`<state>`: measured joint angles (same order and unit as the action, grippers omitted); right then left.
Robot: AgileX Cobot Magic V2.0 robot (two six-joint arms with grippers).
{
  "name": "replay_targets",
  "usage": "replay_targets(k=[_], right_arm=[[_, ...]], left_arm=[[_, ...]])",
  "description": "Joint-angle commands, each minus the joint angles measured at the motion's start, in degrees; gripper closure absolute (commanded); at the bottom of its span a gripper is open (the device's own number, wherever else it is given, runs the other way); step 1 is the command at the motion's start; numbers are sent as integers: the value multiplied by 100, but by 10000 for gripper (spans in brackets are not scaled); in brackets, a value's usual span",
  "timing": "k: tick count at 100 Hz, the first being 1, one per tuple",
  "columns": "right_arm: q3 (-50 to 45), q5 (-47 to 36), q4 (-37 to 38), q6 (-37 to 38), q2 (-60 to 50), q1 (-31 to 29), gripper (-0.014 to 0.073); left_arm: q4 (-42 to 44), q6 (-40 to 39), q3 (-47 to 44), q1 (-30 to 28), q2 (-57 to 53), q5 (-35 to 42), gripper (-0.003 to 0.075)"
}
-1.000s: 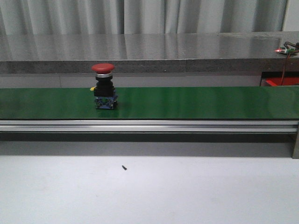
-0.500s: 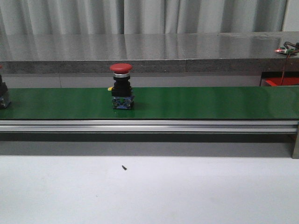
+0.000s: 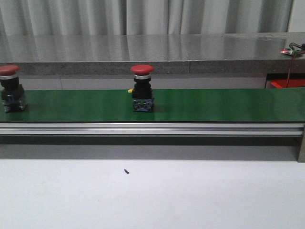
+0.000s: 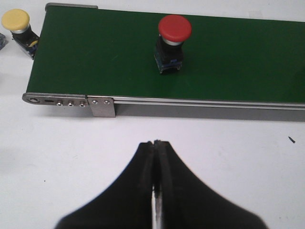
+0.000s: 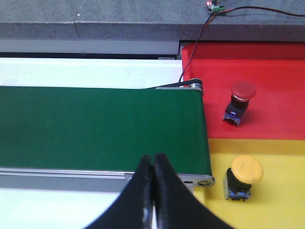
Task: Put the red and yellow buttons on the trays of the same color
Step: 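Set the second red button on the belt and raise the left gripper, then lower the right gripper over the first red button at the belt end and grasp it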
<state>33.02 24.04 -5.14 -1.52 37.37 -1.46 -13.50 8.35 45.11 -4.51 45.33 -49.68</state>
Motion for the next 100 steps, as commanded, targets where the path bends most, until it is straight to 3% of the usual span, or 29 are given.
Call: replay_targets(k=[1,68,100], right_arm=[[158,-416,54,-44,-18,2,659],[158,-369,22,-39,-18,2,659],[664,246,22,-62,503,2,659]], left_arm=[[-123,3,-61,53,-334,438,740],[-151,3,-193,53,-577,391,740],[-151,3,-193,53,-577,391,740]])
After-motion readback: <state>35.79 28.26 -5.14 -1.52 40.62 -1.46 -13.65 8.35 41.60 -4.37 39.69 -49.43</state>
